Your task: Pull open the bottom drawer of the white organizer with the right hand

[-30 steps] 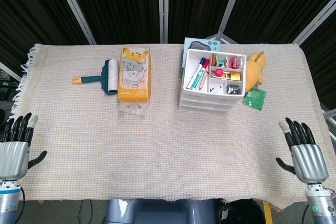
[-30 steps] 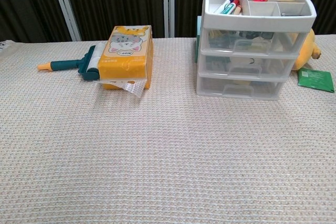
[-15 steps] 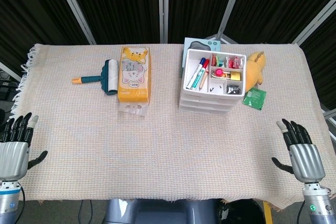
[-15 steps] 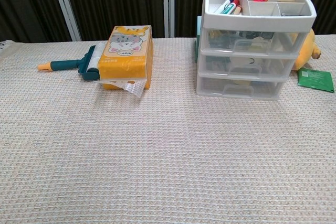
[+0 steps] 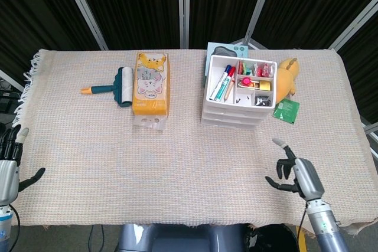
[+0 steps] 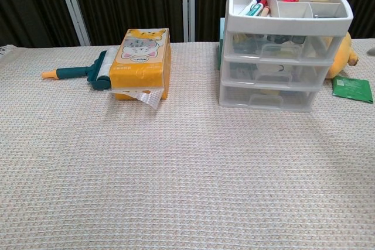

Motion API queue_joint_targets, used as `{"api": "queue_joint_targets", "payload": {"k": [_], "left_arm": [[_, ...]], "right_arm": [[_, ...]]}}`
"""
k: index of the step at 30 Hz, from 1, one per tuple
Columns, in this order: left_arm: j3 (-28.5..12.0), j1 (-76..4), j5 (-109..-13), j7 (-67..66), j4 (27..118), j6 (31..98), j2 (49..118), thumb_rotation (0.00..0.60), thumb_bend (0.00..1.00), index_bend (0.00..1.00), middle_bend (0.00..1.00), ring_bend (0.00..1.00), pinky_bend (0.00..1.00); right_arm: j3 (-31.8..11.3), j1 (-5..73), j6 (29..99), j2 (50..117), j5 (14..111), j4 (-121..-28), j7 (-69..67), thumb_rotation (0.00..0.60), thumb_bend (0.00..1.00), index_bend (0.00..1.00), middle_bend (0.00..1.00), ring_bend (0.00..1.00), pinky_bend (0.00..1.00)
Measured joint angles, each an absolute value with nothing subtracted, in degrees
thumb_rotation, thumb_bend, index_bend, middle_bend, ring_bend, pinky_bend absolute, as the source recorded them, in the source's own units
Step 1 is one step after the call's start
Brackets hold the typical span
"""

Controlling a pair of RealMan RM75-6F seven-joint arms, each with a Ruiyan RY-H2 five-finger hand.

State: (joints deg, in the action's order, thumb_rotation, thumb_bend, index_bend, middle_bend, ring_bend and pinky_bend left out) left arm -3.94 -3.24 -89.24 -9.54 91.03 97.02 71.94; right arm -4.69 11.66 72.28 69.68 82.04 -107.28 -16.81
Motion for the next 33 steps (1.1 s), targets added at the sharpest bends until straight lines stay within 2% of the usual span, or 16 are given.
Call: {"api": "queue_joint_targets", "payload": {"k": [4,12,24,33], "left_arm": [[-4.43,-2.77,-89.19,-8.29,90.85,97.68,71.25,0.600,0.03,0.00,0.00,0.00,0.00],[-4.78,-2.57,-89.14,-7.03,90.69,97.78,70.82,0.600,0.03,0.00,0.00,0.00,0.00],[-4.98,-2.44,-89.36,-6.93,90.69,97.75,70.81,0.600,0.03,0.00,0.00,0.00,0.00],[-5.12,-2.49,-89.55,-7.68,90.66,97.44,71.17,0.600,0.03,0.00,0.00,0.00,0.00]], "right_arm": [[-6.76,16.04,62.78,70.70,72.56,-111.26,-19.38,0.600,0.16,0.15,0.76,0.77,0.66],[-12.36,23.89,51.98,75.53,56.08,-112.64,-23.79,0.600,0.17,0.15,0.77,0.78,0.66],[-19.28,32.41,38.53,81.09,37.13,-103.25,-30.56,0.600,0.22,0.13,0.78,0.78,0.66],[-25.47,33.81,22.58,82.81,30.37,-93.55,-41.98,0.600,0.24,0.14,0.78,0.78,0.66]]}}
